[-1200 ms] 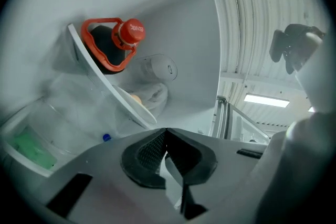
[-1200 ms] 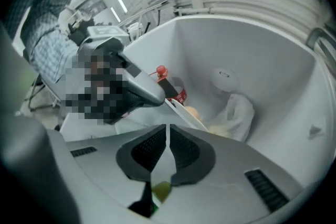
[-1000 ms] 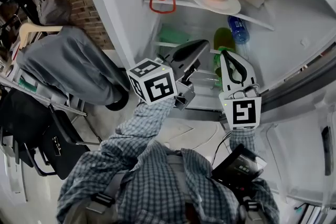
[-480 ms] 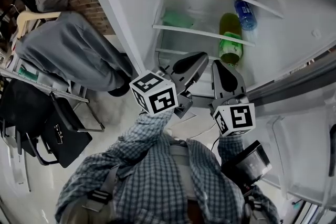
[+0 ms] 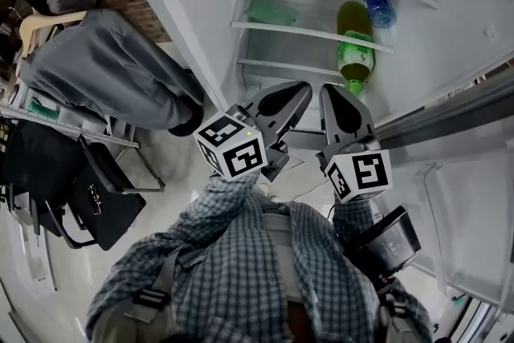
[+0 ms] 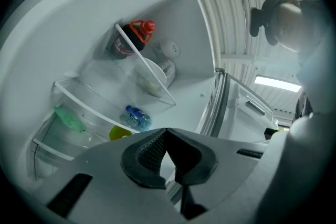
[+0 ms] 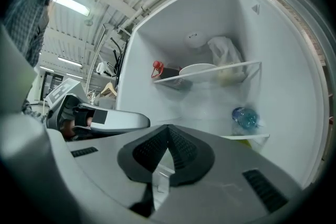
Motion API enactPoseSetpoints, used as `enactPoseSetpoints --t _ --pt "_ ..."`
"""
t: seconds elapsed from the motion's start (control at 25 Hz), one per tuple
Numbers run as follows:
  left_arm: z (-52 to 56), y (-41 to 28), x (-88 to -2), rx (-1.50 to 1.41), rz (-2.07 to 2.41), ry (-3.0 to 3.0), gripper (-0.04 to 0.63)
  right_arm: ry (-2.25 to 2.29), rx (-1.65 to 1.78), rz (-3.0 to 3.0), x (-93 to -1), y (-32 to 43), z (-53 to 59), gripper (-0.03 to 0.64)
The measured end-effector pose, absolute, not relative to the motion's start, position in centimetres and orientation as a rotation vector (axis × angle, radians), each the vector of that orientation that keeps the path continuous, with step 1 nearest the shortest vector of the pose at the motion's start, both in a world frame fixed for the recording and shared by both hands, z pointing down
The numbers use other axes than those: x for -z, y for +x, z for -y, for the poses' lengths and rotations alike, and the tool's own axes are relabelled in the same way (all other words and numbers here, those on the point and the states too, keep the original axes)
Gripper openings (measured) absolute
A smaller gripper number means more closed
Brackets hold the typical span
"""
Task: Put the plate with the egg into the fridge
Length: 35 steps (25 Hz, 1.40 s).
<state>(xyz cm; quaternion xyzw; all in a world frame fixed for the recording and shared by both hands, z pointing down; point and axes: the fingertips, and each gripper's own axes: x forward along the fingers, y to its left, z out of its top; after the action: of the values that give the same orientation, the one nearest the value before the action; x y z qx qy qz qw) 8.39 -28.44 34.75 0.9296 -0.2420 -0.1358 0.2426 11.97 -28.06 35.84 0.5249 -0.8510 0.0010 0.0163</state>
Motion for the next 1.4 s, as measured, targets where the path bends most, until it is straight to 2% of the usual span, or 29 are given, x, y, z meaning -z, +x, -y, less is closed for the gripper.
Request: enactPoseSetpoints --t 1.4 --pt "28.6 7.8 -35.2 0.359 0.682 2.505 0.008 1.612 -0.069 2.689 -36.5 11.3 27.7 0.006"
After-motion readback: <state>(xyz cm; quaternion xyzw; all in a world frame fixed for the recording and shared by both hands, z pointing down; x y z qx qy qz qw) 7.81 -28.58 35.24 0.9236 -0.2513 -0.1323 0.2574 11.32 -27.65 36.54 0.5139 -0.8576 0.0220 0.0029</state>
